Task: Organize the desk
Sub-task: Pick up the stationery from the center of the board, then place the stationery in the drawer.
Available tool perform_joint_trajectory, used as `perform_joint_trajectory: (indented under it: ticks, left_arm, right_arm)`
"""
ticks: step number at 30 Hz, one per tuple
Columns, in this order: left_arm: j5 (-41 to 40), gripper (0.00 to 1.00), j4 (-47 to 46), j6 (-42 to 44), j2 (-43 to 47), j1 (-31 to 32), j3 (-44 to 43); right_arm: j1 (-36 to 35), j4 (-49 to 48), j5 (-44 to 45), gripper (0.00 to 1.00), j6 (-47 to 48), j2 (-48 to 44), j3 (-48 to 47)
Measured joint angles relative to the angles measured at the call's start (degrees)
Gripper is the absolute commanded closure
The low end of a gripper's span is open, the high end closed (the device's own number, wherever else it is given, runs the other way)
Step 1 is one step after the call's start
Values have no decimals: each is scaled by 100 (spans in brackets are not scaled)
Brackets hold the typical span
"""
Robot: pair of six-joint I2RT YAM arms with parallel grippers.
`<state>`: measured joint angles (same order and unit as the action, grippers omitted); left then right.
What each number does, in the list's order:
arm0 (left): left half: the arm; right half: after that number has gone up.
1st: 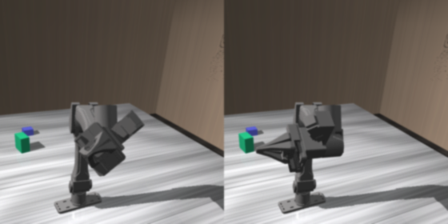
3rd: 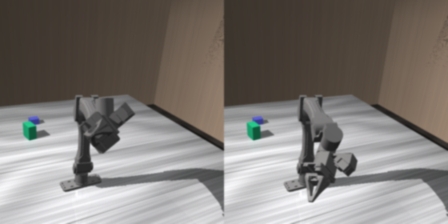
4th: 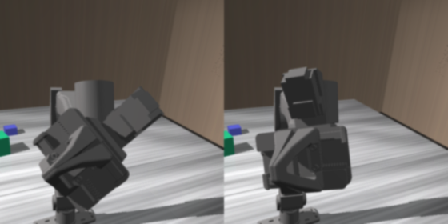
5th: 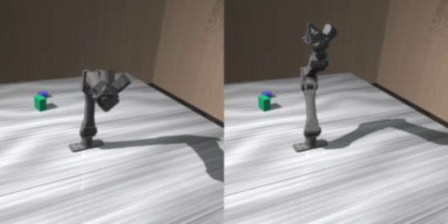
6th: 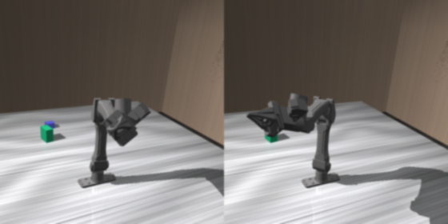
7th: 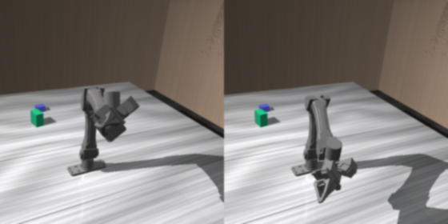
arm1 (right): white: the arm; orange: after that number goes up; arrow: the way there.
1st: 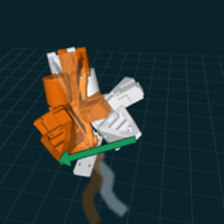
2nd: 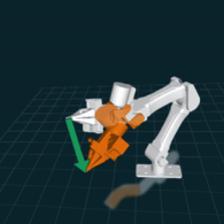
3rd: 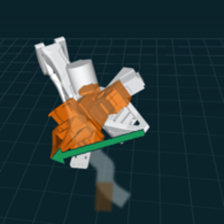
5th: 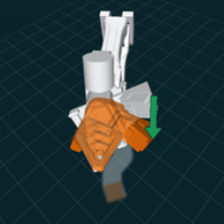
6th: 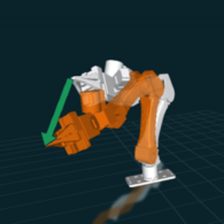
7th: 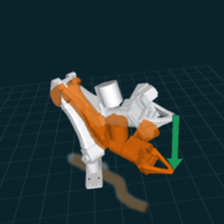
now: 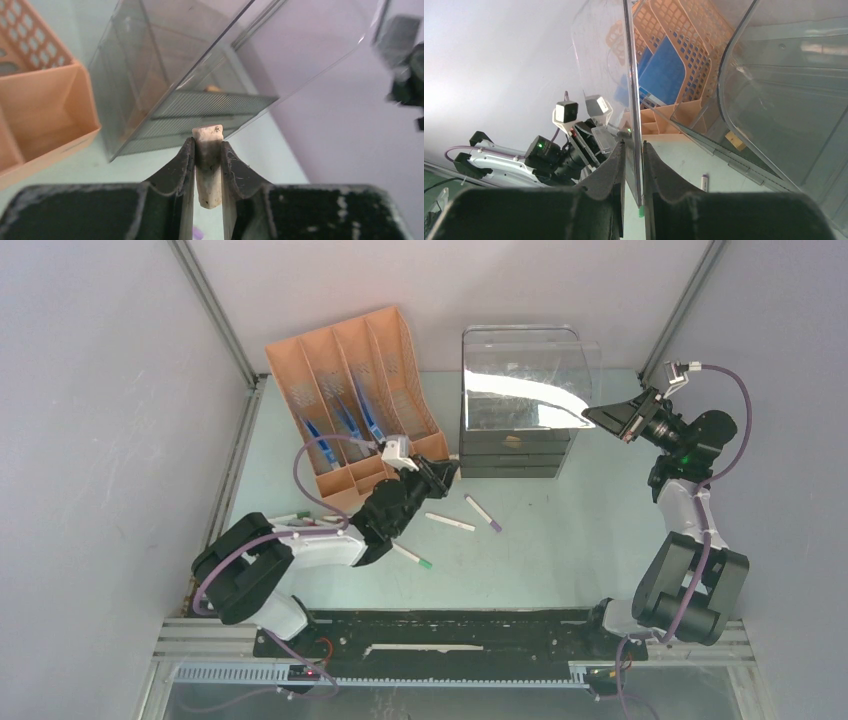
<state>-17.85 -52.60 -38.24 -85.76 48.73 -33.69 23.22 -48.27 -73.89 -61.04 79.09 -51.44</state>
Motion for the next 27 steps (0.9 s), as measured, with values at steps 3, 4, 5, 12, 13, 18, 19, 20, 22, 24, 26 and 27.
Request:
perform_joint_trajectory:
  ticks: [3, 4, 5, 12, 13, 18, 19, 20, 22, 24, 26, 27]
  left_arm:
    - [-4, 100, -92, -256, -138, 0, -374]
    - [-4, 100, -122, -341, -201, 0, -507]
    - [-9, 100, -151, -411, -278, 0, -636]
    - [-138, 100, -197, -844, -955, 0, -1384]
    - [-157, 100, -157, -894, -1062, 0, -1480]
    - [-345, 98, 57, -1086, -1475, 11, -1864]
    - [-404, 98, 125, -1137, -1539, 17, -1945]
    - [-522, 98, 258, -1202, -1596, 33, -2044]
    - [-859, 98, 643, -1401, -1679, 81, -2262]
    - [-1215, 97, 1104, -1598, -1742, 142, -2507]
    - [-1572, 96, 1668, -1838, -1812, 219, -2822]
    - [-1674, 96, 1827, -1906, -1834, 240, -2922]
  right_arm:
    - [-11, 2, 0, 80, 0, 0, 0]
    - [-11, 0, 0, 80, 0, 0, 0]
    - [-13, 2, 0, 80, 0, 0, 0]
    - [-24, 2, 0, 80, 2, 0, 0]
    - [-24, 2, 2, 80, 2, 0, 0]
    - [-33, 0, 0, 80, 0, 0, 0]
    - [-35, -4, 0, 80, 0, 0, 0]
    - [-37, -13, 0, 80, -2, 0, 0]
    - [-39, -46, -7, 80, -4, 0, 2]
    - [-39, -76, -13, 80, -24, 0, 2]
    - [-39, -94, -15, 80, -52, 0, 2]
    - [-39, -109, -15, 80, -76, 0, 2]
